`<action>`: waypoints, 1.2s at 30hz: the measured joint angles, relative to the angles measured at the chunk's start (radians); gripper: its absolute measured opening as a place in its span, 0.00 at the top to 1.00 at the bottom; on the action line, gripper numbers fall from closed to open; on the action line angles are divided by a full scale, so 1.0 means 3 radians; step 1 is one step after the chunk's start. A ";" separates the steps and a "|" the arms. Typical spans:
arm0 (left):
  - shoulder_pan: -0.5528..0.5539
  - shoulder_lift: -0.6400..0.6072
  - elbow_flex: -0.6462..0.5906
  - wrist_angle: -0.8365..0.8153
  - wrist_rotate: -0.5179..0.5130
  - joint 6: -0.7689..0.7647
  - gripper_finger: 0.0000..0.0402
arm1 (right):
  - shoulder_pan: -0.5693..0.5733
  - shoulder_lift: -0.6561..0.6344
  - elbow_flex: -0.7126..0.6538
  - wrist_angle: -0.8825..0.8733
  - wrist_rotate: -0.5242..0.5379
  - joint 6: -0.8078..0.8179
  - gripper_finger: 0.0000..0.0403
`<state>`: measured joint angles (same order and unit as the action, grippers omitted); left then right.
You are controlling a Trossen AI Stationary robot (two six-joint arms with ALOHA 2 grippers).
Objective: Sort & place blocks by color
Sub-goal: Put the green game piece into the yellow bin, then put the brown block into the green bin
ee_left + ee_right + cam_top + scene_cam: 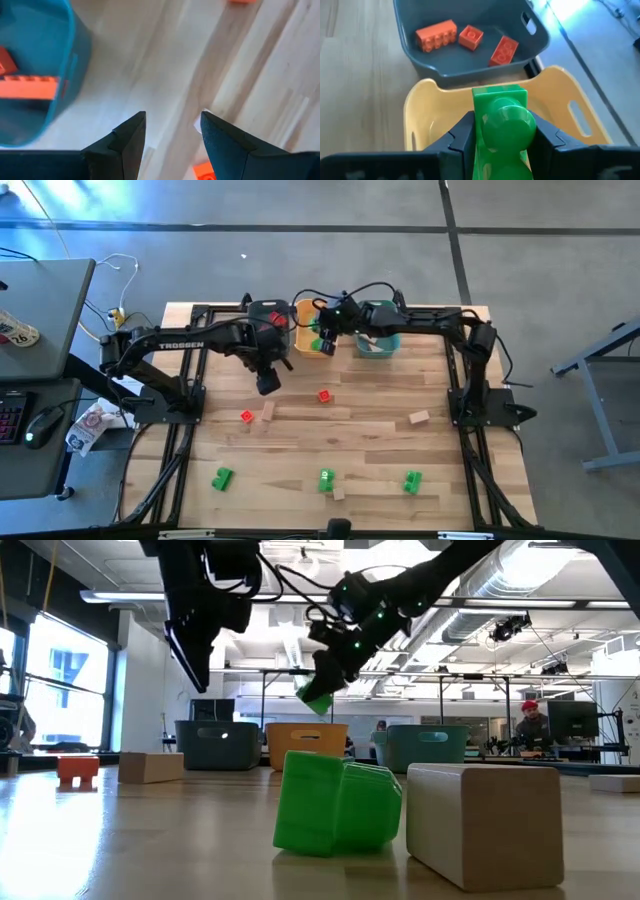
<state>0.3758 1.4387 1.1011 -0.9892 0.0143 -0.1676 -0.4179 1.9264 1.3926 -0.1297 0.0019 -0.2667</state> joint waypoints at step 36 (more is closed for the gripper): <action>-0.1411 0.0001 0.0000 -0.0267 0.0153 -0.2791 0.57 | -0.0023 0.0322 0.0128 -0.0289 0.0232 0.0278 0.39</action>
<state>-0.0477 1.4391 1.1011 -1.0693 0.0601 -1.0050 -0.4248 2.0232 1.4311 -0.2165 0.0715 -0.1833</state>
